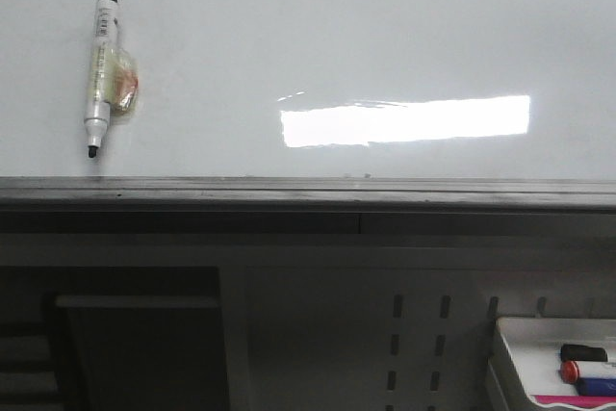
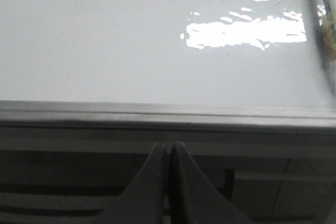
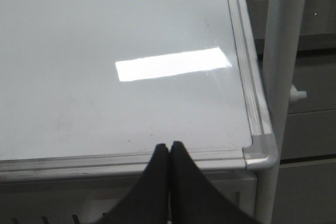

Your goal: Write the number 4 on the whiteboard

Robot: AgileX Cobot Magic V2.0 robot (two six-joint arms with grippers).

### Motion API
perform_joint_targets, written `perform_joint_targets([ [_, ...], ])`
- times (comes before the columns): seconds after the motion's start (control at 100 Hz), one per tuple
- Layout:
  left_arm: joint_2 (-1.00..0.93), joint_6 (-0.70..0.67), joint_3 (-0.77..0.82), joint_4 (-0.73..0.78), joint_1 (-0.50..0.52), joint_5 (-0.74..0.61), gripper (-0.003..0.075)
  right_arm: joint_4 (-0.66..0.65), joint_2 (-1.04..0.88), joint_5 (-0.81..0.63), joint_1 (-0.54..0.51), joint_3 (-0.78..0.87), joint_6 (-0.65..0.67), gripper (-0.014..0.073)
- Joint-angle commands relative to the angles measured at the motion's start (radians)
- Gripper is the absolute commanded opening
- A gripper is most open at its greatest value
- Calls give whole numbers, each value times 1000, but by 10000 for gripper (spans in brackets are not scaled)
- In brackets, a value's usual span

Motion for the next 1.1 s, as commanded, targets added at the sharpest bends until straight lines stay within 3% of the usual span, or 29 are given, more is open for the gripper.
perform_joint_targets([
  [0.0, -18, -2, 32, -20, 3, -146, -20, 32, 5, -13, -6, -21, -5, -64],
  [0.22, 89, -2, -53, -45, 11, -112, -20, 133, 167, 54, -6, -120, -5, -64],
  [0.39, 228, -2, -172, -52, 11, -110, -20, 150, 311, 244, -1, -273, -5, -64],
  [0.57, 301, -2, -207, -52, 11, -122, -13, 150, 325, 178, 10, -294, -5, -64],
  [0.64, 320, -2, -207, -62, 9, -127, 57, 150, 325, 182, 10, -294, -5, -64],
  [0.79, 365, -2, -201, -123, 9, -281, 396, 150, 325, 181, 10, -294, -5, -64],
  [0.84, 382, -2, -190, -154, 9, -353, 466, 150, 325, 168, 10, -294, -5, -64],
  [0.98, 448, -2, -190, -140, 5, -453, 457, 150, 325, 141, 14, -294, -5, -64],
  [1.09, 531, -2, -208, -73, -60, -474, 449, 150, 325, 141, 14, -294, -5, -64],
])
